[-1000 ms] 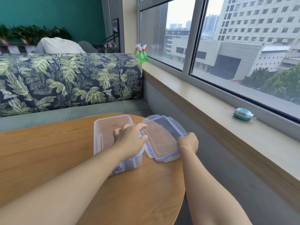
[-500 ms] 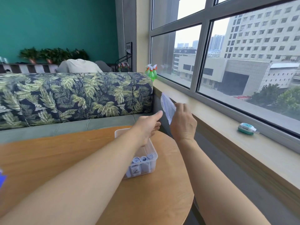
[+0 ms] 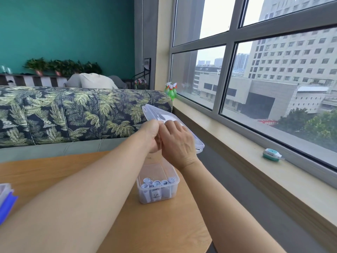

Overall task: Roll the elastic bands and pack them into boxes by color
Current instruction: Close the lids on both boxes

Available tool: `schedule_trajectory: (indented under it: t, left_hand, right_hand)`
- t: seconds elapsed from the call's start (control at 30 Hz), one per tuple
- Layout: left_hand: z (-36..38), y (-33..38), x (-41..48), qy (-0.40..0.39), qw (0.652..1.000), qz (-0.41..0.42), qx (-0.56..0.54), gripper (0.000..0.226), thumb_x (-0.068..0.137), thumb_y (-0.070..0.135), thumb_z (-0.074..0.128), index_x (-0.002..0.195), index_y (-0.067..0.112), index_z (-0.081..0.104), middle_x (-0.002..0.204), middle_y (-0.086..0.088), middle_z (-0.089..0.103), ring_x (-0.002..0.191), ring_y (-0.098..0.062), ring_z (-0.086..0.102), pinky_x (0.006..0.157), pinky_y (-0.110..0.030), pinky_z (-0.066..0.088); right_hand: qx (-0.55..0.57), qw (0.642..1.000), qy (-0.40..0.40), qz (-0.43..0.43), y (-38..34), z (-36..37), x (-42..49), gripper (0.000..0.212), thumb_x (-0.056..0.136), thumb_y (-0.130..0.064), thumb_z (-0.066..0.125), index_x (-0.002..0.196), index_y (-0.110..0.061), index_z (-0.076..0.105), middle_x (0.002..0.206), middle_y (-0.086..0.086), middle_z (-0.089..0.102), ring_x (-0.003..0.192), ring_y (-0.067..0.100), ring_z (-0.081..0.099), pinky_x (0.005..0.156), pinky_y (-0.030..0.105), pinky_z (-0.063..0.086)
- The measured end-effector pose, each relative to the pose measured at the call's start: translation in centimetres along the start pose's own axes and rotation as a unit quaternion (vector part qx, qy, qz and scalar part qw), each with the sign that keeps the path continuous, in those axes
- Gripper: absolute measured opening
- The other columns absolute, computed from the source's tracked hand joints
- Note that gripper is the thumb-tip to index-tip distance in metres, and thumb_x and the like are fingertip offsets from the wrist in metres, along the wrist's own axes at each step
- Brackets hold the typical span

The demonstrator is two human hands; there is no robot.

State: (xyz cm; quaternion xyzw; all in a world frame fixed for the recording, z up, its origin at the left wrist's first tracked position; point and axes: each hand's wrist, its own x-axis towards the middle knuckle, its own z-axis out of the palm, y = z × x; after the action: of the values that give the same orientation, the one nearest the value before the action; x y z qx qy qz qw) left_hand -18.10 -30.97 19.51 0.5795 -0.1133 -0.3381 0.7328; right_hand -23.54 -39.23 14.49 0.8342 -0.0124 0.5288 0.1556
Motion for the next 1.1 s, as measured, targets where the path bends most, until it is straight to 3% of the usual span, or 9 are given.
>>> schedule_trajectory:
  t: [0.1,0.27,0.33,0.4,0.47,0.5,0.77,0.87,1.1]
  left_hand:
    - [-1.6,0.1,0.3,0.018,0.999,0.014,-0.028,0.02,0.096,0.015,0.051,0.108,0.008,0.065,0.072,-0.005,0.062,0.06,-0.019,0.06,0.059,-0.03,0.05]
    - [-4.7,0.5,-0.4,-0.001,0.998,0.016,-0.059,0.017,0.103,0.014,0.042,0.108,0.015,0.058,0.104,-0.017,0.071,0.066,-0.025,0.07,0.047,-0.031,0.057]
    - [-6.1,0.2,-0.5,-0.025,0.997,0.015,-0.075,0.026,0.104,0.014,0.039,0.126,0.017,0.051,0.108,-0.019,0.071,0.075,-0.026,0.073,0.055,-0.029,0.058]
    - [-7.0,-0.7,-0.4,-0.038,0.996,0.008,-0.079,0.03,0.104,0.014,0.037,0.132,0.016,0.046,0.106,-0.019,0.072,0.076,-0.025,0.074,0.06,-0.03,0.058]
    - [-7.6,-1.9,-0.3,-0.049,0.995,-0.011,-0.084,0.028,0.104,0.014,0.037,0.131,0.016,0.046,0.102,-0.019,0.073,0.074,-0.024,0.074,0.059,-0.031,0.058]
    - [-7.8,-2.5,-0.3,-0.053,0.995,-0.018,-0.088,0.027,0.104,0.014,0.037,0.129,0.018,0.048,0.1,-0.017,0.073,0.074,-0.023,0.074,0.059,-0.03,0.058]
    - [-10.2,-6.0,2.3,0.143,0.987,0.036,0.064,0.006,0.089,0.001,0.064,0.092,0.006,0.064,0.076,-0.009,0.067,0.068,-0.021,0.062,0.064,-0.031,0.054]
    - [-11.7,-7.2,3.4,0.173,0.978,0.01,0.116,0.007,0.085,0.006,0.071,0.087,0.003,0.065,0.082,-0.012,0.068,0.081,-0.027,0.062,0.092,-0.05,0.051]
    - [-13.5,-10.4,6.6,0.203,0.969,-0.03,0.14,0.021,0.083,0.009,0.074,0.101,0.001,0.066,0.099,-0.017,0.071,0.098,-0.033,0.067,0.096,-0.051,0.051]
  right_hand:
    - [0.142,0.987,-0.039,0.059,-0.8,-1.2,0.3,0.031,0.075,-0.033,0.046,0.087,-0.012,0.066,0.083,0.004,0.062,0.081,0.027,0.056,0.064,0.035,0.047]
    - [0.24,0.872,-0.057,0.422,2.2,-1.8,0.1,0.039,0.08,-0.041,0.047,0.106,-0.021,0.069,0.111,-0.001,0.065,0.111,0.02,0.05,0.09,0.033,0.042]
    - [0.22,0.793,-0.12,0.555,4.5,-1.0,-0.7,0.045,0.088,-0.045,0.05,0.116,-0.013,0.067,0.113,0.007,0.065,0.108,0.027,0.054,0.09,0.036,0.045]
    - [0.342,0.667,-0.164,0.642,5.7,-0.5,-1.6,0.052,0.091,-0.046,0.056,0.105,0.003,0.066,0.089,0.01,0.064,0.082,0.025,0.058,0.075,0.035,0.049]
    - [0.474,0.551,-0.165,0.667,5.8,-0.2,-2.4,0.042,0.091,-0.035,0.065,0.098,0.006,0.068,0.076,0.011,0.064,0.071,0.025,0.059,0.072,0.039,0.055]
    - [0.5,0.53,-0.167,0.664,5.7,0.0,-2.7,0.034,0.091,-0.029,0.068,0.098,0.005,0.069,0.078,0.013,0.067,0.072,0.026,0.061,0.076,0.041,0.056]
    - [0.473,0.566,-0.216,0.64,4.4,3.1,-5.3,0.009,0.092,-0.011,0.063,0.085,-0.005,0.065,0.051,-0.001,0.062,0.038,0.008,0.053,0.041,0.016,0.039]
    - [0.448,0.574,-0.242,0.641,4.0,4.6,-6.1,0.012,0.09,-0.008,0.064,0.079,-0.004,0.064,0.054,0.003,0.06,0.04,0.011,0.05,0.041,0.017,0.036]
    - [0.39,0.596,-0.28,0.644,3.2,8.2,-8.0,0.014,0.083,-0.004,0.065,0.072,-0.005,0.057,0.067,0.009,0.049,0.058,0.02,0.043,0.057,0.027,0.036]
